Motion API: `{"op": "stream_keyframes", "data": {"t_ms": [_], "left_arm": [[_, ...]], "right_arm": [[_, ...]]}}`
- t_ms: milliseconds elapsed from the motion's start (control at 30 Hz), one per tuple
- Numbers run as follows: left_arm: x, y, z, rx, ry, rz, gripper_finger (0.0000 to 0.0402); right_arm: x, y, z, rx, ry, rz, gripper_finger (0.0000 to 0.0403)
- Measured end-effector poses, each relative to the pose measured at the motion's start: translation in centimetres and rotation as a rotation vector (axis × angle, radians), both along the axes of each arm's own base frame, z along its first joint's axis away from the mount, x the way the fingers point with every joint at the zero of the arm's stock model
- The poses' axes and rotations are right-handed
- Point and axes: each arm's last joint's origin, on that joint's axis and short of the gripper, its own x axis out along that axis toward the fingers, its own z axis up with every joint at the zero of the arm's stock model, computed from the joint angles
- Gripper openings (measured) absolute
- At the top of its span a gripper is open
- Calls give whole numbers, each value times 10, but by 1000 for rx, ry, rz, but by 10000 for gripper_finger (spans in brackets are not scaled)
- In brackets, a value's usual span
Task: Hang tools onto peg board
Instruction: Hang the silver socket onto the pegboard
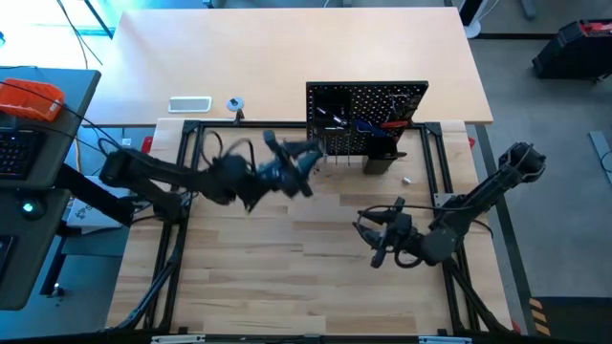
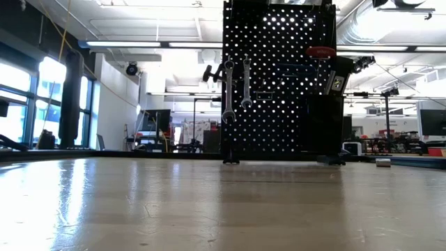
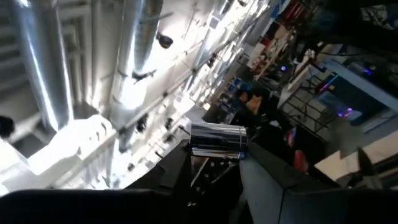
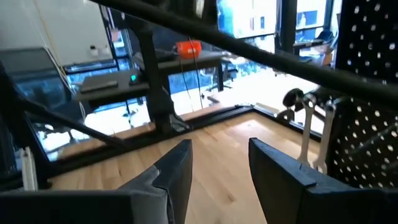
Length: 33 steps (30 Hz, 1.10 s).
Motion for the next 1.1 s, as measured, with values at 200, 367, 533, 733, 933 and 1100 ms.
{"op": "stream_keyframes", "data": {"t_ms": [200,367,533,733,933,1100], "left_arm": [[1,43,42,-174,32,-8,107],[3,78,71,-357,85,26,107],[5,101,85,-521,165,12,108],[12,119,80,-666,277,0,109],[12,123,81,-716,302,-55,112],[12,123,82,-713,296,-71,149]], "right_arm": [[-1,-1,-11,31,54,-9,151],[-2,-1,-15,60,69,7,151],[-2,0,-16,62,76,25,151],[-2,0,-16,62,75,28,151],[-2,0,-16,63,77,34,151],[-2,0,-16,63,77,35,151]]}}
